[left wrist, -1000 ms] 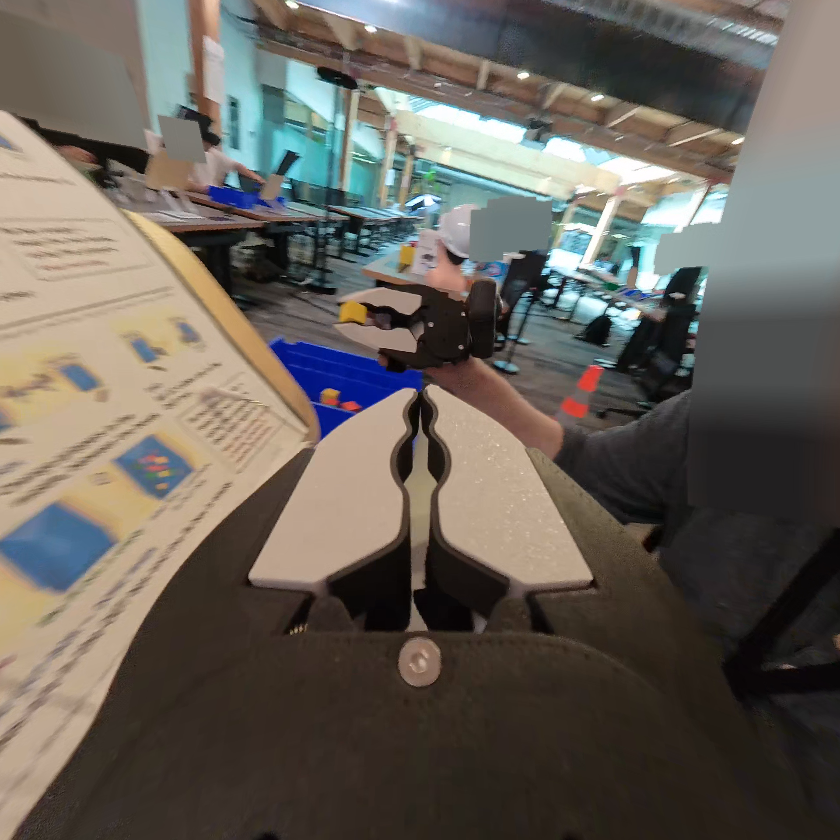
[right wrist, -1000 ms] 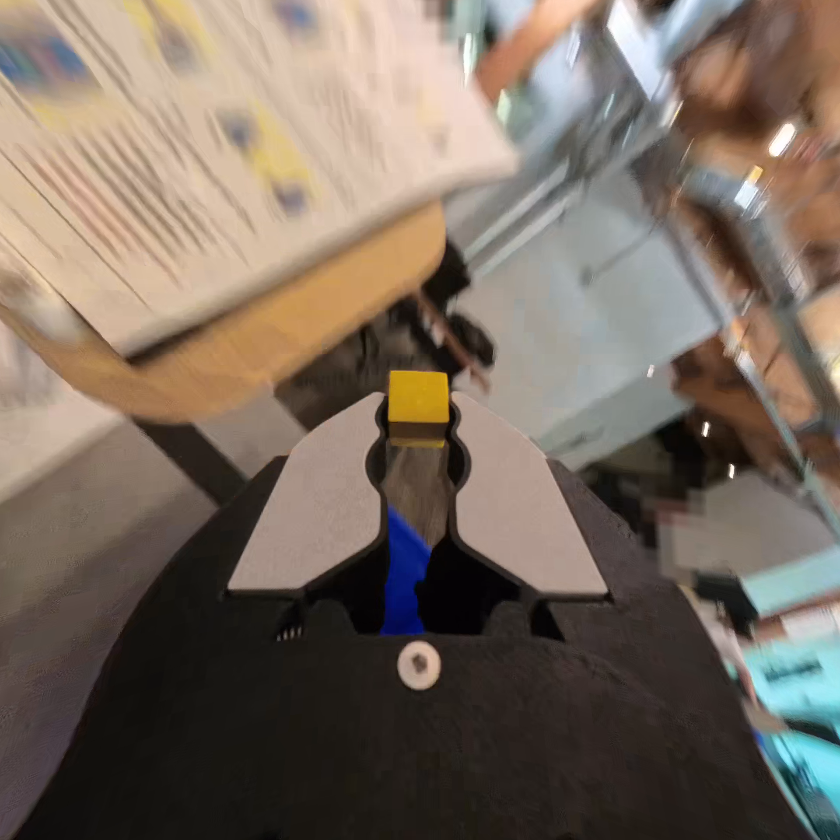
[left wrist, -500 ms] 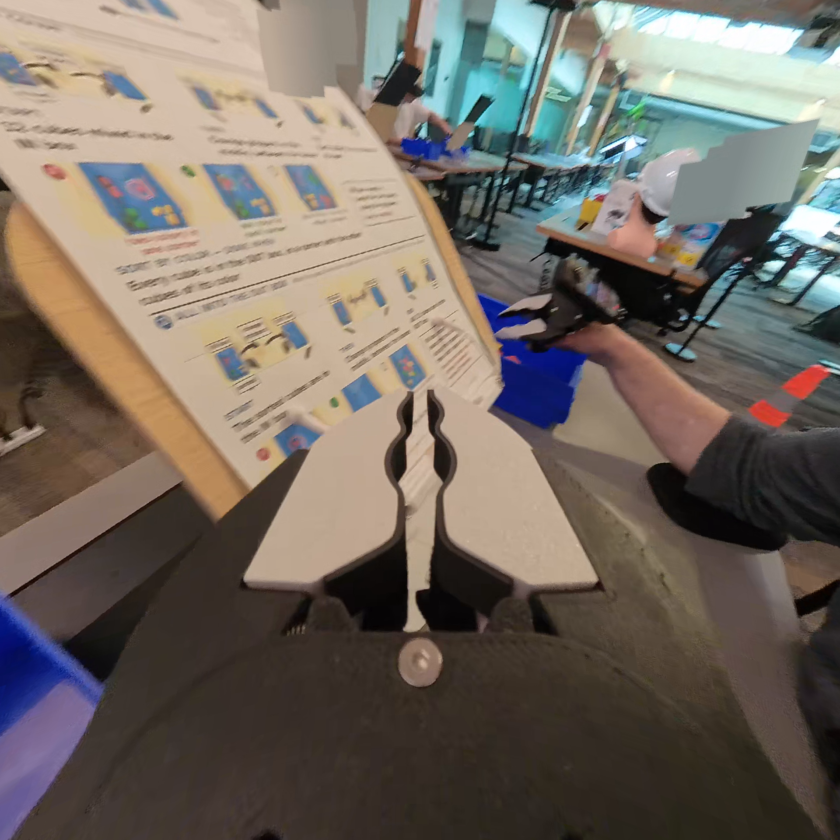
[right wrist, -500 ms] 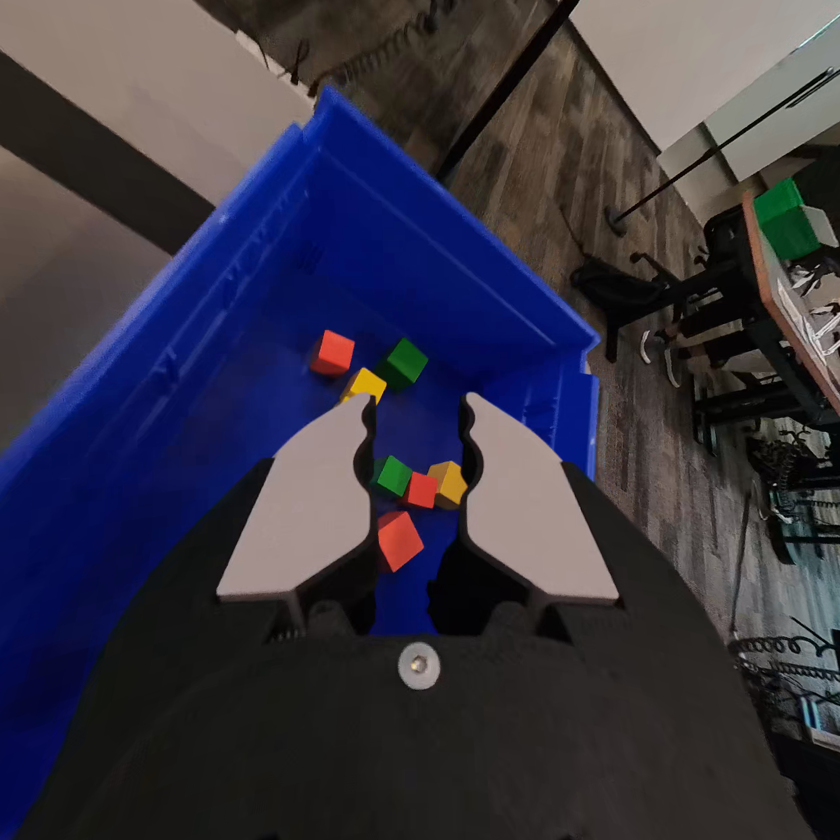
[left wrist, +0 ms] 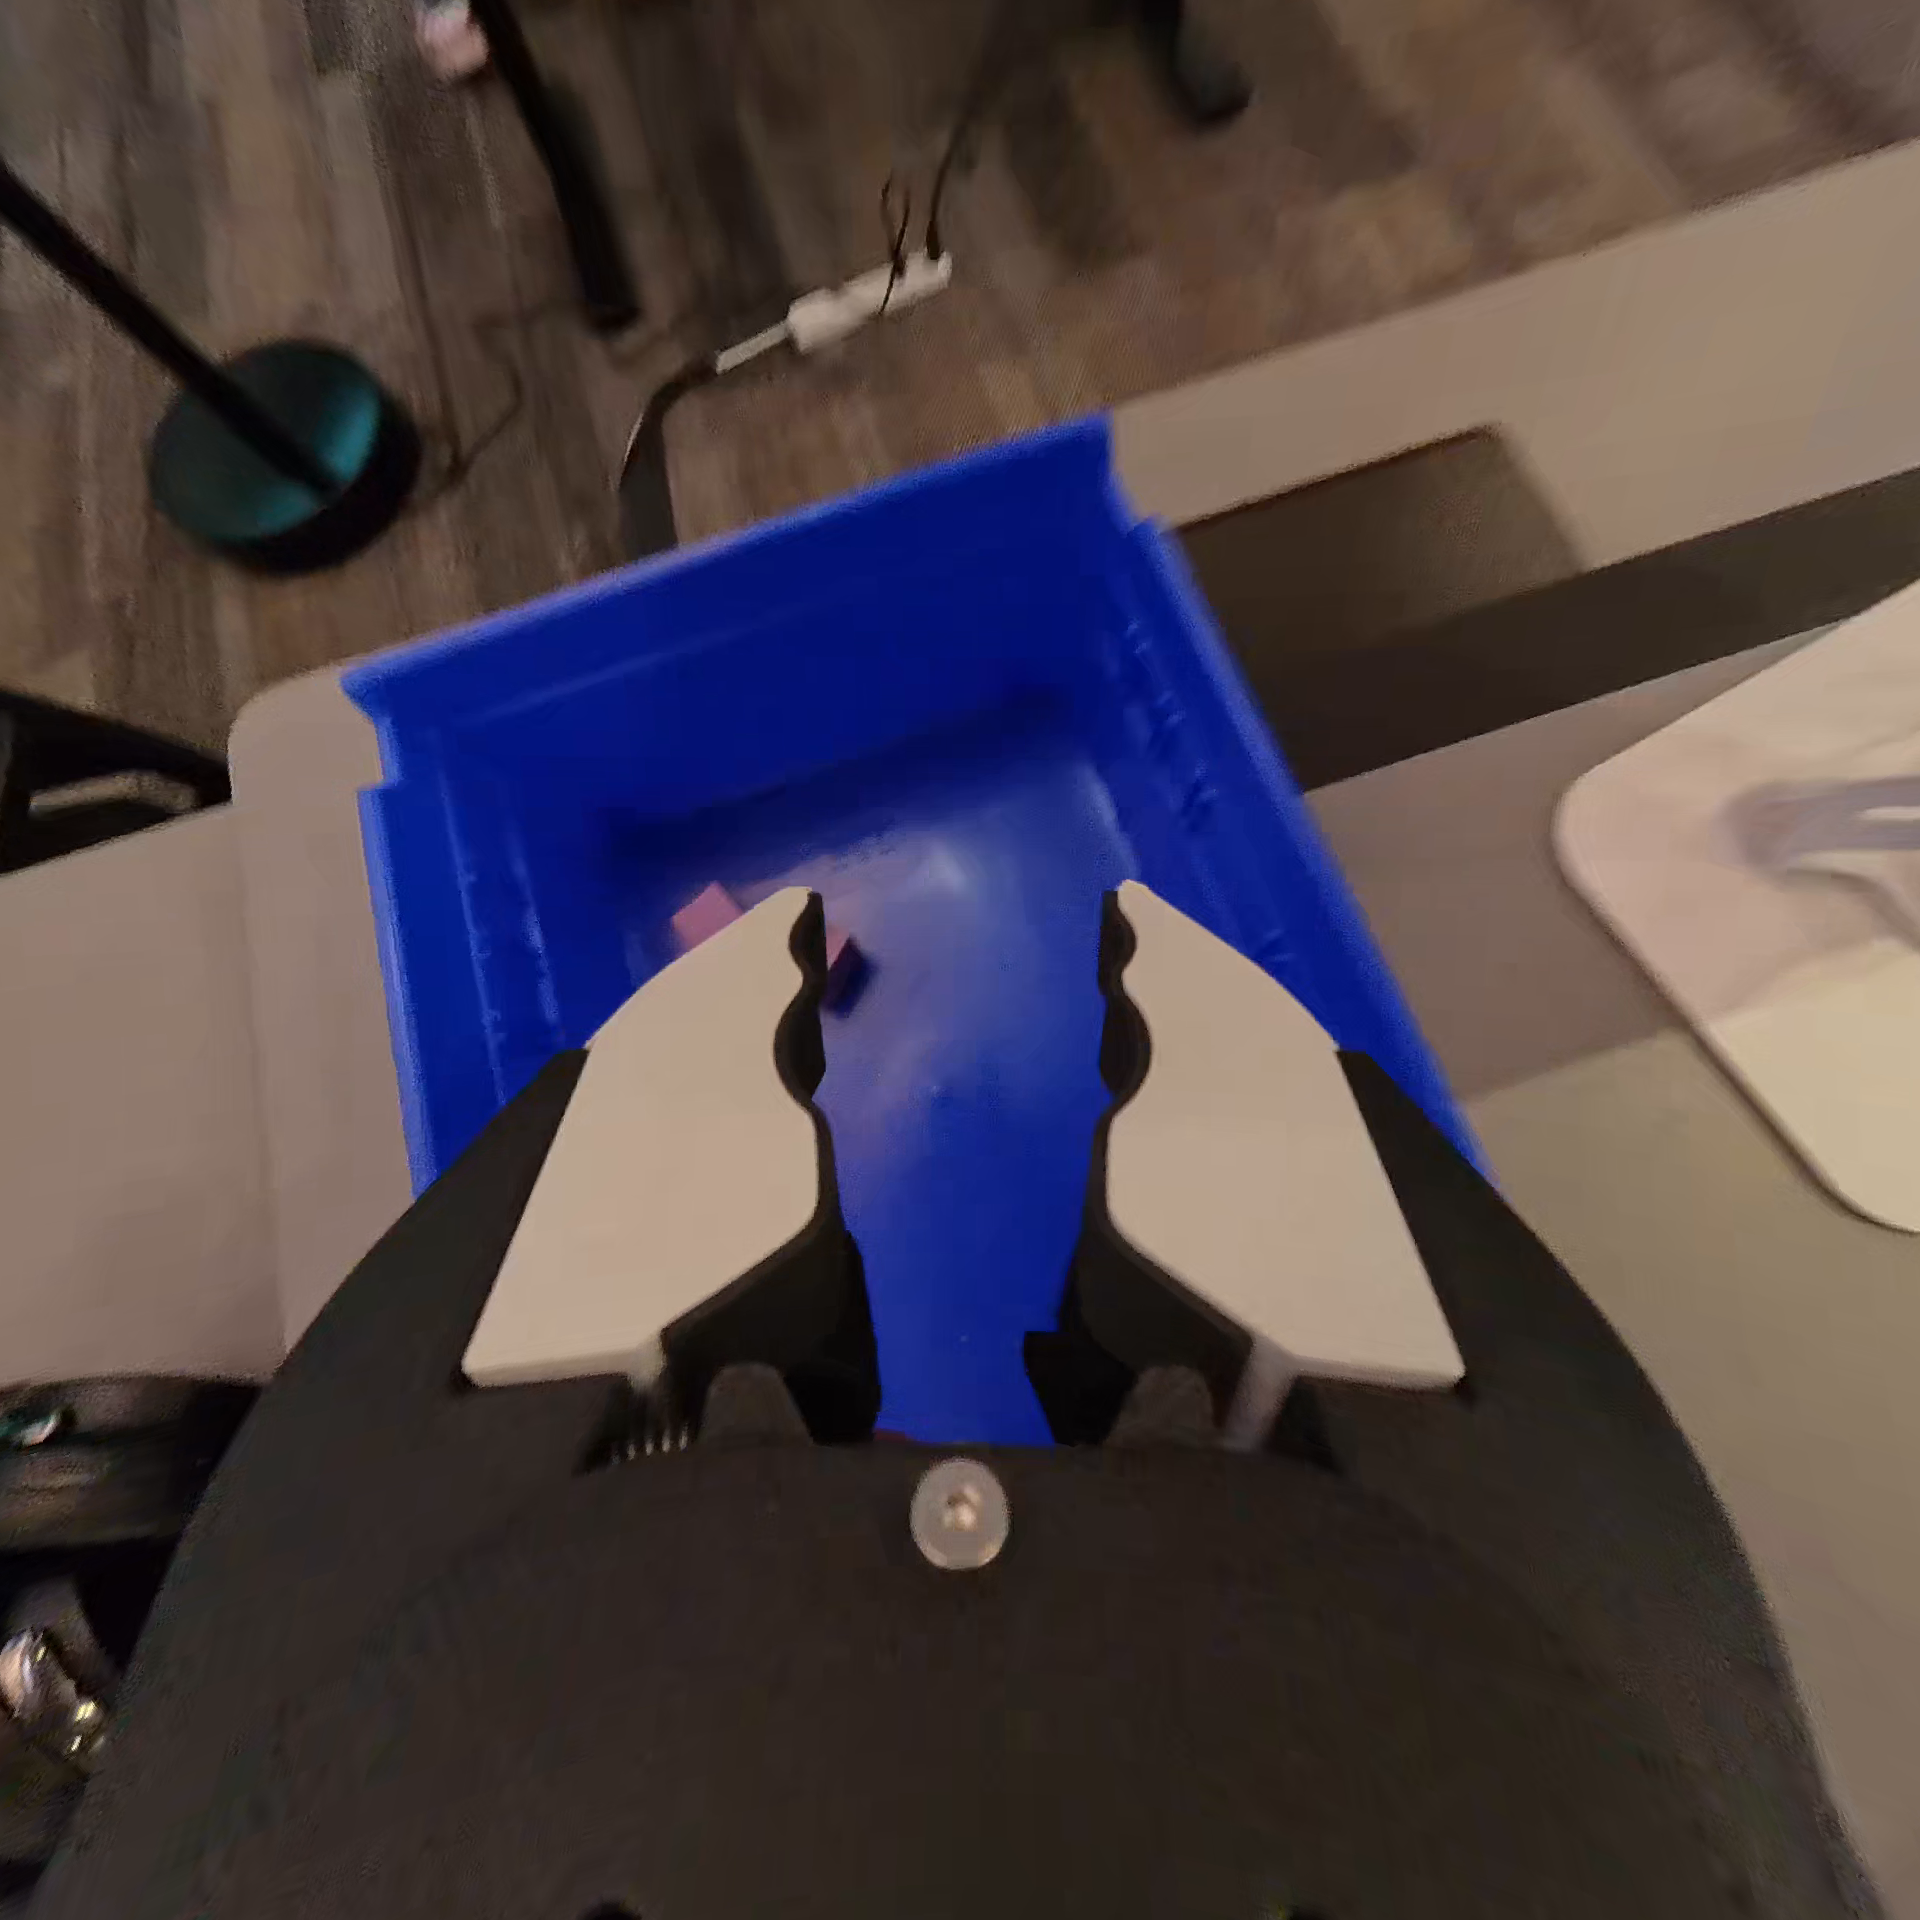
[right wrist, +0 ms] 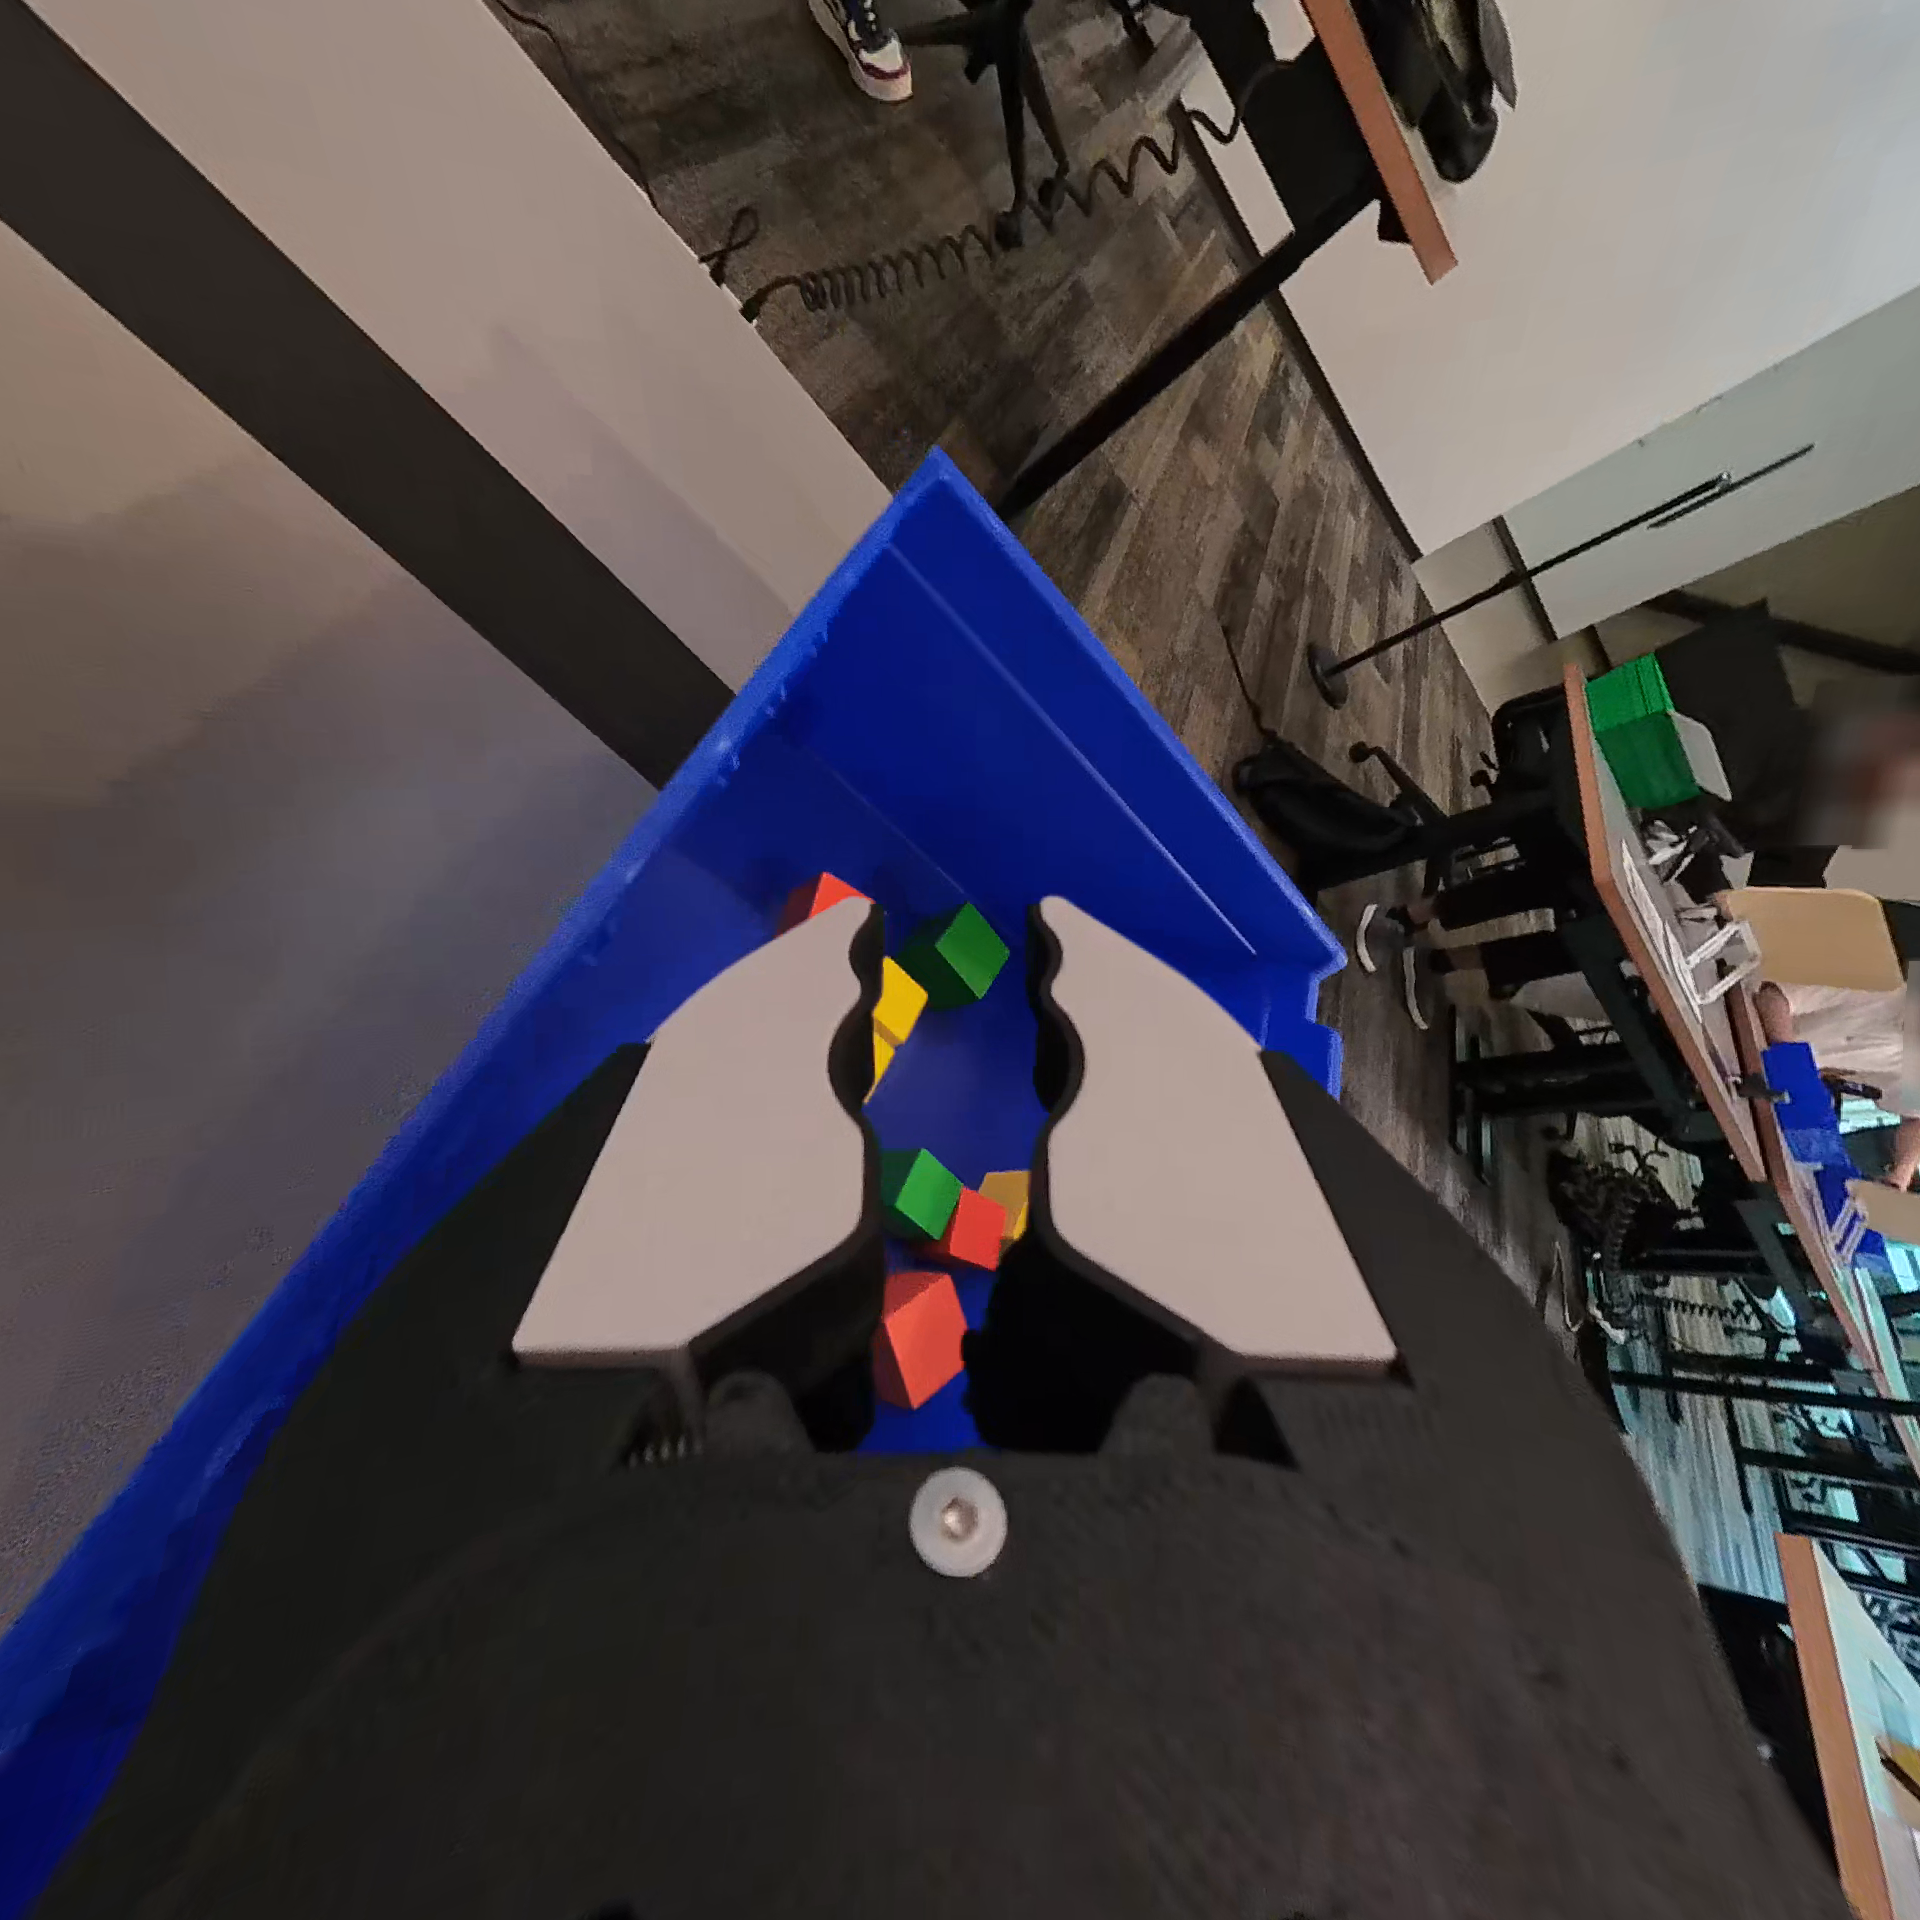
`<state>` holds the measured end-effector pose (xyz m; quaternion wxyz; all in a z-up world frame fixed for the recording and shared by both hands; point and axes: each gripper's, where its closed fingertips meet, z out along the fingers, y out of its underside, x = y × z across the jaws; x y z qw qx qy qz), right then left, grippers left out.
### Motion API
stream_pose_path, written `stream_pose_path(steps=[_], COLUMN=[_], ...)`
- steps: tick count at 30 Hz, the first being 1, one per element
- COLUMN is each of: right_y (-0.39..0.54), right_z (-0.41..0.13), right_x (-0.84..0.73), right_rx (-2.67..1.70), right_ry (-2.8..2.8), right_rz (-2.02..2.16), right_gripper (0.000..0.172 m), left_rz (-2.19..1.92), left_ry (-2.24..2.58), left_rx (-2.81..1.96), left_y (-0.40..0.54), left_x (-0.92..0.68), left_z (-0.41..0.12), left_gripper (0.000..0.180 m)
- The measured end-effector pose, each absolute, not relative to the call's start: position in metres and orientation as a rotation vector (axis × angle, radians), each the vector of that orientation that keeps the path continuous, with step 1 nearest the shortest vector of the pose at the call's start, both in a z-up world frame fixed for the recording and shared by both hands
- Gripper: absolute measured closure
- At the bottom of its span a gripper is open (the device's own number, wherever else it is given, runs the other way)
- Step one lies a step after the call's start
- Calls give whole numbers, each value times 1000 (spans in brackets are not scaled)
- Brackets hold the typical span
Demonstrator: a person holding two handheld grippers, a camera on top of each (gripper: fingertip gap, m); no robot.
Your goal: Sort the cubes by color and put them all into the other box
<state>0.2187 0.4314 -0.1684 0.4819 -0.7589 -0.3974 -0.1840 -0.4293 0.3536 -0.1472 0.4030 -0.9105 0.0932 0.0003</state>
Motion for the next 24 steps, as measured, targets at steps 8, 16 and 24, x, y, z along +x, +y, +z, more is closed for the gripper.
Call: stream_pose_path(steps=[8, 16, 24], right_y=[430, 430, 430], right_z=[-175, -181, -178], right_x=[205, 199, 199], right_rx=[-1848, -1841, -1830], right_ry=[-1000, -1022, -1017], right_rz=[-400, -406, -421], right_gripper=[147, 150, 150], left_rz=[129, 86, 55], left_ry=[126, 42, -96], left_rx=[-2523, -2618, -2689], left_y=[367, 380, 386], left_x=[-474, -484, -487], left_z=[-221, -256, -276], left_gripper=[138, 128, 128])
